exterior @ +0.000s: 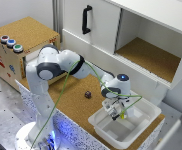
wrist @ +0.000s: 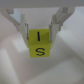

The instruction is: Move to the drawer and place the yellow object

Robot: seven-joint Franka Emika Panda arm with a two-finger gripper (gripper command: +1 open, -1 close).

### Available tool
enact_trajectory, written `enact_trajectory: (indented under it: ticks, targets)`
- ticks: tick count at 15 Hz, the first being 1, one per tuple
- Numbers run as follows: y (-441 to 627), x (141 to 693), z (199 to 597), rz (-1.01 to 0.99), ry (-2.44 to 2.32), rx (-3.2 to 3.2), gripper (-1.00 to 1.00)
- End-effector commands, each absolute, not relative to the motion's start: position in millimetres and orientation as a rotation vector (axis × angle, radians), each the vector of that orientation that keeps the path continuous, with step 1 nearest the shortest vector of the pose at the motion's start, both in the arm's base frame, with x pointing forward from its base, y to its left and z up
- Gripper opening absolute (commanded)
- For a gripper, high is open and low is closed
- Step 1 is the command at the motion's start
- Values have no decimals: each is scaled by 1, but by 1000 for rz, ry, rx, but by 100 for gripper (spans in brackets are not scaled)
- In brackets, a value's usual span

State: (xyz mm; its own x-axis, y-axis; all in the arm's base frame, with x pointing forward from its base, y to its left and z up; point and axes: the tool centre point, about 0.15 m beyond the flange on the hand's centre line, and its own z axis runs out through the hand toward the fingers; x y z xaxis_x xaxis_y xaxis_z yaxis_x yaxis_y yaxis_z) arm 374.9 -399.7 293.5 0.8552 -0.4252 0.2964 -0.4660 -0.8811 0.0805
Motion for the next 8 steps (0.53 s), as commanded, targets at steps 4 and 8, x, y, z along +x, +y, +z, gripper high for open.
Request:
enact_trajectory:
  ticks: [4, 8]
  targets:
    - [-264, 391, 442, 737, -407, 2969, -100]
    - [-149, 399, 459, 734, -210, 3080, -100]
